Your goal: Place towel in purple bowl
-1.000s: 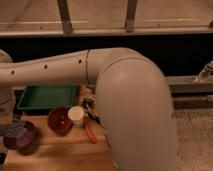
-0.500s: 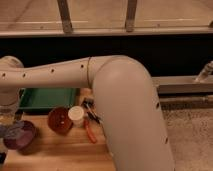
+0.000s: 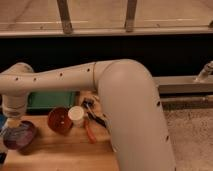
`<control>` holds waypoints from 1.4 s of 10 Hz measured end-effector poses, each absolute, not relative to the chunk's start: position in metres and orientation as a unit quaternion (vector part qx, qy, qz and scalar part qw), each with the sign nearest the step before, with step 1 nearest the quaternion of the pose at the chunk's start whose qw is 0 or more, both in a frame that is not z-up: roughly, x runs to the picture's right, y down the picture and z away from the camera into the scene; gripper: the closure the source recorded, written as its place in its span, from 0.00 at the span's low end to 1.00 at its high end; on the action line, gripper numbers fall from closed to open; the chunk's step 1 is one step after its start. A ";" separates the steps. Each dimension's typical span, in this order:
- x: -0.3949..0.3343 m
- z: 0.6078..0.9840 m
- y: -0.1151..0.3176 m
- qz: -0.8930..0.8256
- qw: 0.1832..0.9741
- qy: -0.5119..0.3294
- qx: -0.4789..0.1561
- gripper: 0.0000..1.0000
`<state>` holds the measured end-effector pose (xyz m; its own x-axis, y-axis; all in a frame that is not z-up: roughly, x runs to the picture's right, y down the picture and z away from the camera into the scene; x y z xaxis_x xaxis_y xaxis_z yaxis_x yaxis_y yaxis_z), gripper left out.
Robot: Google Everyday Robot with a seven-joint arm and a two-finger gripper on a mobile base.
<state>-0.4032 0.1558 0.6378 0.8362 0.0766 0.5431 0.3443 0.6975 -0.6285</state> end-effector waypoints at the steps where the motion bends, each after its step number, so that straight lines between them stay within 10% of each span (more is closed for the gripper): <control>1: -0.404 0.648 0.161 -0.074 0.875 -0.282 -0.388 1.00; 6: -0.433 0.695 0.179 -0.086 0.835 -0.319 -0.440 0.97; 14: -0.428 0.689 0.182 -0.098 0.819 -0.345 -0.448 0.25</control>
<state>-0.4279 0.1815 0.6888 0.7423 0.1486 0.6534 0.4696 0.5801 -0.6655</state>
